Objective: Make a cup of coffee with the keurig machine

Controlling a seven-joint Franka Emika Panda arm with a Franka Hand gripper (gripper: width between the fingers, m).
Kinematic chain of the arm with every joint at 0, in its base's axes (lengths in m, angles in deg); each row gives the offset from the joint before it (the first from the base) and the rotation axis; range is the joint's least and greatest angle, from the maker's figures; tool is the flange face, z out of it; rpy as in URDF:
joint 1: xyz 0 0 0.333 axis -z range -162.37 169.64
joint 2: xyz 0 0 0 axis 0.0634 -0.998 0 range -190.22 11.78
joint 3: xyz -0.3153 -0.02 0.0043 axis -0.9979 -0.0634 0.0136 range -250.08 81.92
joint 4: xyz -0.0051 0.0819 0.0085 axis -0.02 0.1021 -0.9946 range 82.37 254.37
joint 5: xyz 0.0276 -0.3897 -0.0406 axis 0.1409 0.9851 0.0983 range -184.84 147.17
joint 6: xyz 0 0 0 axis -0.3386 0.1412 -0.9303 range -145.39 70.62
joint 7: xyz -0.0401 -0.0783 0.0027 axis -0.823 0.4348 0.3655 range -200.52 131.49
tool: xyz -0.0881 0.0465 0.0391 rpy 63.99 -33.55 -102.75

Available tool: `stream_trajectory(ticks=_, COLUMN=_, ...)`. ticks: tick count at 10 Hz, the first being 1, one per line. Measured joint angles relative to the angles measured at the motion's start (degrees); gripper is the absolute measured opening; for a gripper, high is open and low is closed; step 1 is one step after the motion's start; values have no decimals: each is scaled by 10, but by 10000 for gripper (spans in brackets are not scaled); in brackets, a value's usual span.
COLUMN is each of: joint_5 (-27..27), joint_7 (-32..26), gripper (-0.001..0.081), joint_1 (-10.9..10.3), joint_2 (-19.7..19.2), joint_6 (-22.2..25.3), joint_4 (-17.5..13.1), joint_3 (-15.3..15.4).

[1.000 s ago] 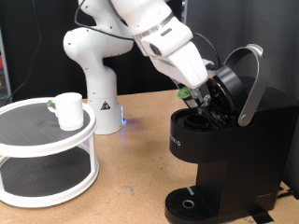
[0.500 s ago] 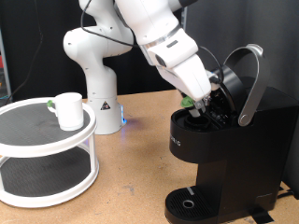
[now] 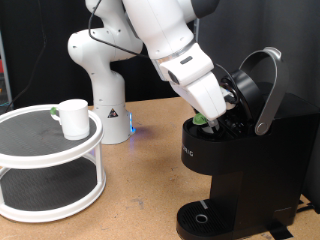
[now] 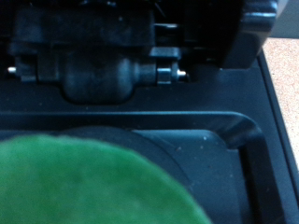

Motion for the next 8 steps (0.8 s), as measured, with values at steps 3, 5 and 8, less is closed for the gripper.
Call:
stream_trajectory(ticks=3, joint_5=1, joint_7=0, gripper=457, joint_1=0, joint_2=-6, joint_6=-4, joint_4=0, joint_3=5)
stream_trajectory(ticks=5, joint_5=4, joint_7=0, gripper=484, joint_1=0, joint_2=-13, joint_6=-13, joint_4=0, joint_3=9)
stream_trajectory(ticks=8, joint_5=5, joint_7=0, gripper=666, joint_1=0, joint_2=-22, joint_6=-22, joint_4=0, joint_3=9)
